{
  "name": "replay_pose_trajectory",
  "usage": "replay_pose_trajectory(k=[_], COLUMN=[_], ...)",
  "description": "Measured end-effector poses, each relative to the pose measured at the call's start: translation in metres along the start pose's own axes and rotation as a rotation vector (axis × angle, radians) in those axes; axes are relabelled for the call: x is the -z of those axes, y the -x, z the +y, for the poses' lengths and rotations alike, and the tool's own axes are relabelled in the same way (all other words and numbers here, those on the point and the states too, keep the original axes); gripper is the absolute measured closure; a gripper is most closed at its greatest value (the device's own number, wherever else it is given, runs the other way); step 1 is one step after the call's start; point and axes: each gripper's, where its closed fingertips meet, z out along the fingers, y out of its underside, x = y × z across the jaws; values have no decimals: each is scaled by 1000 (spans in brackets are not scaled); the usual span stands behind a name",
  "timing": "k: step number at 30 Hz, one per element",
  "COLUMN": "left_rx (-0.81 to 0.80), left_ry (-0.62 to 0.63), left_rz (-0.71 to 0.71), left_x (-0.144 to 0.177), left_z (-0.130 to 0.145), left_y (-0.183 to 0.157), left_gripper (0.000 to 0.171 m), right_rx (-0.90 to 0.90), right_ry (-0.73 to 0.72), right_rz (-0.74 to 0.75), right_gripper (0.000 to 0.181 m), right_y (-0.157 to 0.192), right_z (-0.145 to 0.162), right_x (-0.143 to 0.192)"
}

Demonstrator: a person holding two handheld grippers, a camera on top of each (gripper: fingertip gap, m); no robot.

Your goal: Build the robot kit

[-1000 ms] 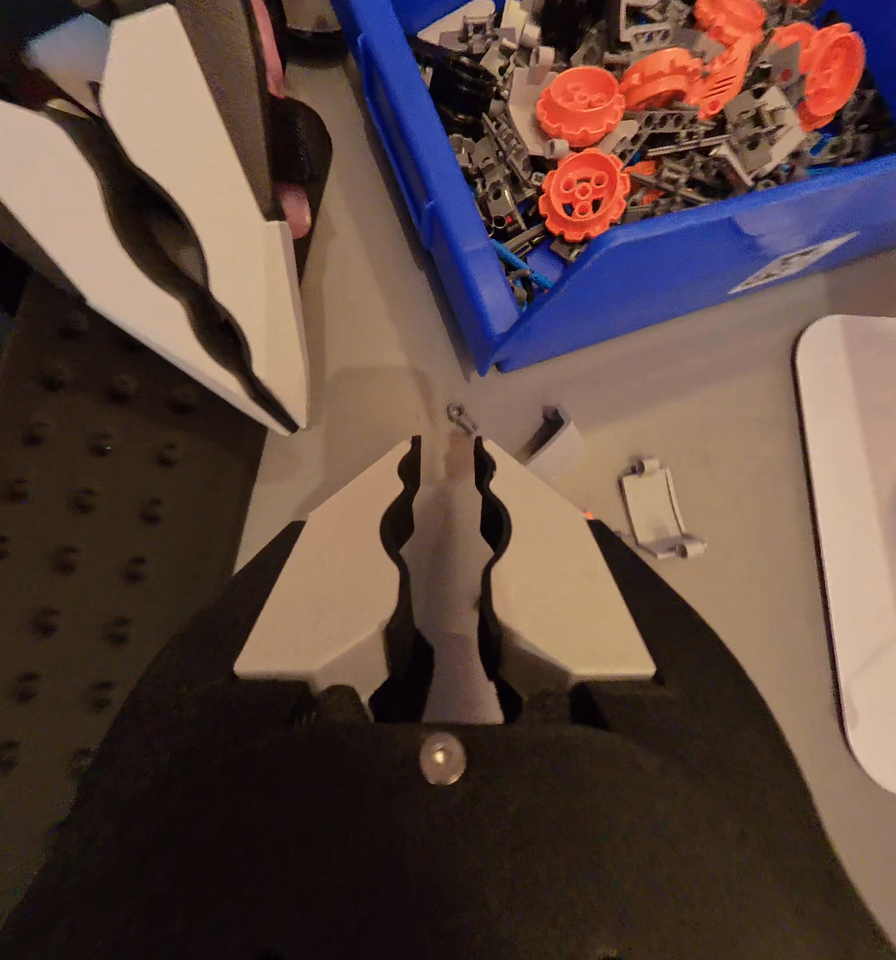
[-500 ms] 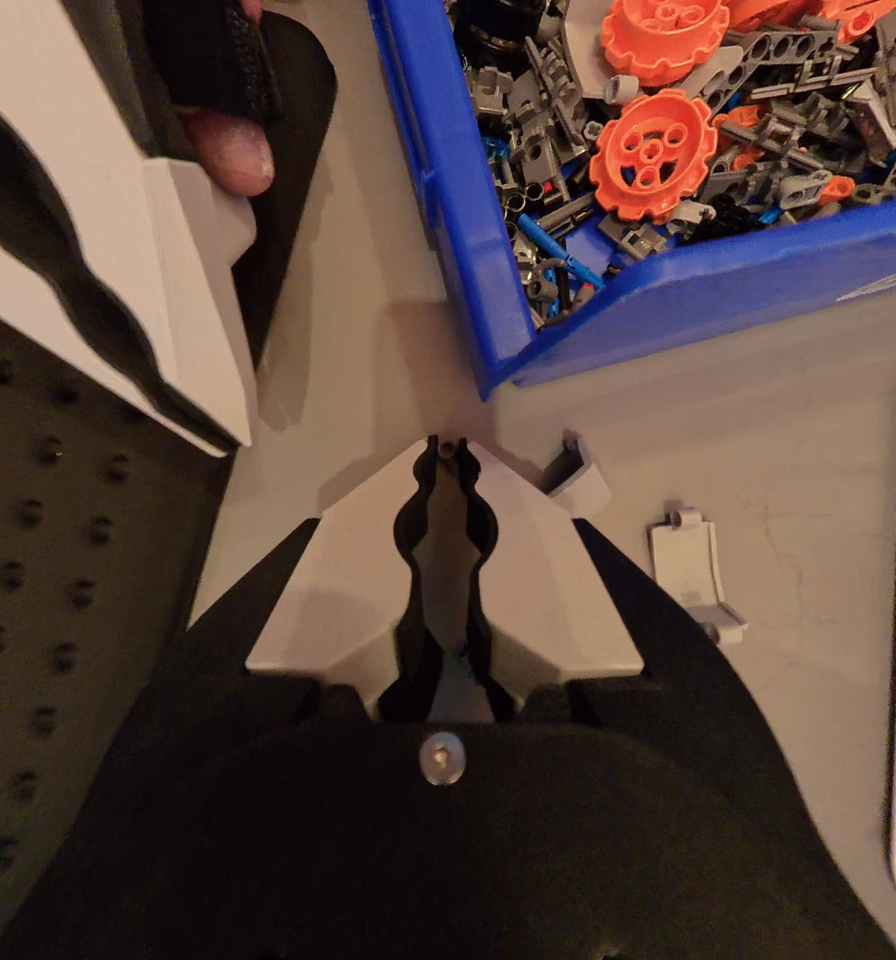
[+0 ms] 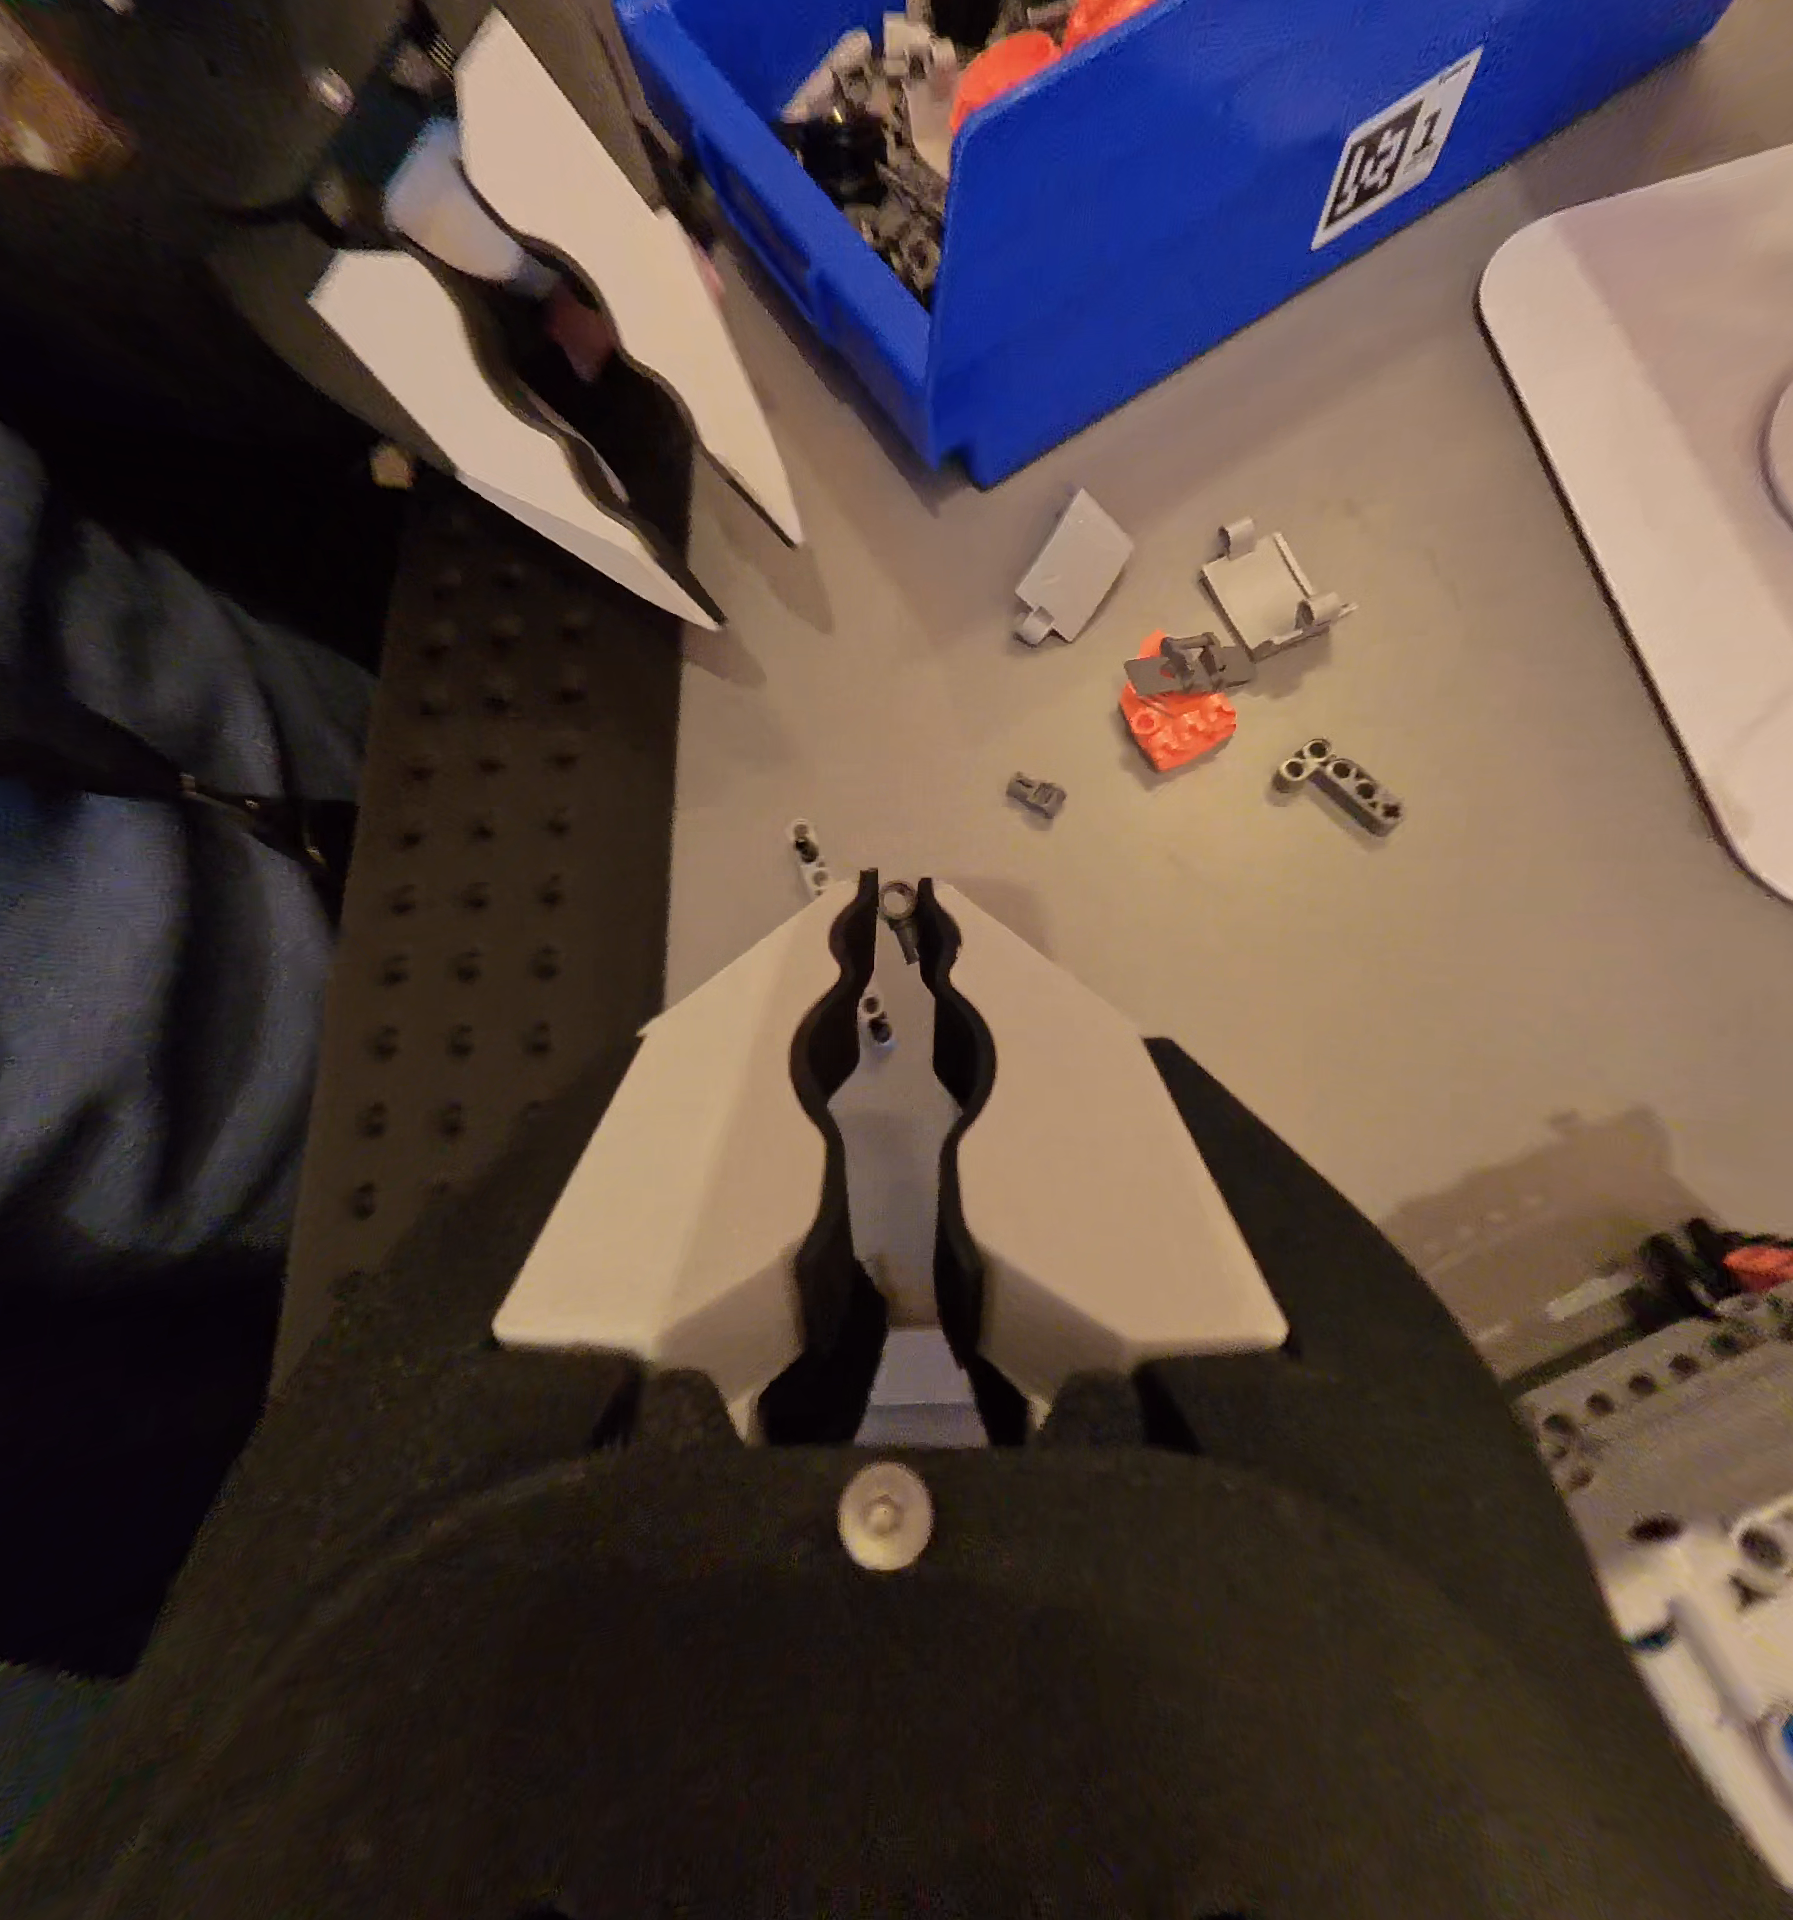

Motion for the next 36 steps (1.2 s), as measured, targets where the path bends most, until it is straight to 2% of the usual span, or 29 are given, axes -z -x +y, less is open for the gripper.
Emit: replay_pose_trajectory(k=[4, 9, 15, 20, 31, 36], left_rx=[-15, -191, -293, -345, -353, -289], left_ry=[-14, -36, -79, -108, -138, -164], left_rz=[51, 44, 8, 14, 29, -67], left_x=[-14, -24, -21, -17, -15, -10], left_z=[-20, -44, -54, -57, -59, -64], left_y=[-7, -19, -26, -33, -39, -19], left_gripper=[147, 146, 148, 156, 162, 165], right_rx=[-44, -118, -143, -190, -290, -386], right_ry=[-73, -125, -111, -111, -140, -254], right_rz=[-45, -204, -352, -451, -596, -565], right_gripper=[177, 177, 177, 177, 177, 177], right_y=[15, 35, 52, 59, 66, 54], right_z=[1, -4, -10, -12, -18, -37], right_x=[8, -2, -20, -25, -23, -21])
